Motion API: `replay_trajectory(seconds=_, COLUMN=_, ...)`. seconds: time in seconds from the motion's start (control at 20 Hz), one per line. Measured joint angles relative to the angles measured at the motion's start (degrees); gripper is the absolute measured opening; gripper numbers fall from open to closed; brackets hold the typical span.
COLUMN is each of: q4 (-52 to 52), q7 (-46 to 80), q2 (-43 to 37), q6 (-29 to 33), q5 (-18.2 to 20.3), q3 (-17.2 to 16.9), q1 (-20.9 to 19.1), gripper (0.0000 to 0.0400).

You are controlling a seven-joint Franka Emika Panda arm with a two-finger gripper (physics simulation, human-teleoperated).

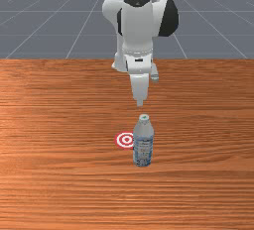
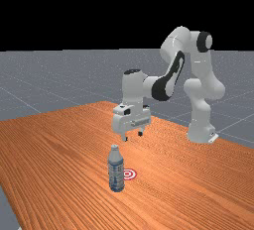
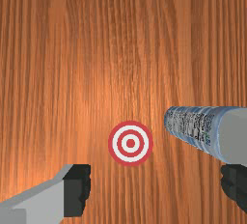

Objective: Pick up the bottle and put it on the marker

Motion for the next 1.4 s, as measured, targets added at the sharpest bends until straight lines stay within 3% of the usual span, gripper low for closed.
replay_trajectory(seconds=0.2, q4=2.2, q7=-0.7, q2=1.2, q6=-0.7, q5=-2.7, q3=-0.4, q1=0.5, gripper=0.04)
replay_trajectory(seconds=0.25, q4=4.8, q7=5.2, q2=2.8, q6=-2.1, q5=-6.9, q3=-2.3, q1=2.5, gripper=0.04)
replay_trajectory(seconds=0.3, q4=7.6, q7=5.9, q2=4.6, q6=-3.3, q5=-7.9, q3=-2.8, q1=3.0, gripper=0.04)
replay_trajectory(seconds=0.35, q4=9.7, q7=-2.3, q2=6.0, q6=-3.4, q5=-3.6, q3=-0.3, q1=0.4, gripper=0.04)
replay_trajectory(seconds=0.45, q4=12.5, q7=2.8, q2=7.7, q6=-4.6, q5=-4.9, q3=-1.6, q1=1.7, gripper=0.04)
replay_trajectory(seconds=0.7, q4=11.8, q7=2.1, q2=7.2, q6=-4.1, q5=-3.9, q3=-1.2, q1=1.2, gripper=0.04)
replay_trajectory(seconds=0.75, q4=10.3, q7=1.9, q2=6.4, q6=-2.3, q5=-3.6, q3=-1.1, q1=1.1, gripper=0.04)
replay_trajectory(seconds=0.85, q4=2.9, q7=3.5, q2=2.7, q6=11.5, q5=-5.4, q3=-2.1, q1=1.8, gripper=0.04)
replay_trajectory(seconds=0.95, q4=2.0, q7=4.0, q2=0.1, q6=12.1, q5=-5.9, q3=-2.3, q1=2.0, gripper=0.04)
replay_trajectory(seconds=1.0, q4=2.8, q7=3.4, q2=-0.8, q6=9.7, q5=-5.3, q3=-1.8, q1=1.6, gripper=0.04)
replay_trajectory(seconds=1.1, q4=9.2, q7=1.9, q2=0.6, q6=-3.2, q5=-3.7, q3=-1.1, q1=1.1, gripper=0.04)
replay_trajectory(seconds=1.25, q4=24.1, q7=1.5, q2=8.9, q6=-17.2, q5=-3.4, q3=-1.0, q1=1.1, gripper=0.04)
replay_trajectory(seconds=1.3, q4=33.7, q7=1.4, q2=14.3, q6=-23.7, q5=-3.3, q3=-1.0, q1=1.1, gripper=0.04)
replay_trajectory(seconds=1.35, q4=20.5, q7=1.6, q2=7.8, q6=-9.7, q5=-3.6, q3=-1.1, q1=1.0, gripper=0.04)
replay_trajectory(seconds=1.4, q4=44.0, q7=1.2, q2=20.4, q6=-26.9, q5=-3.3, q3=-1.0, q1=1.1, gripper=0.04)
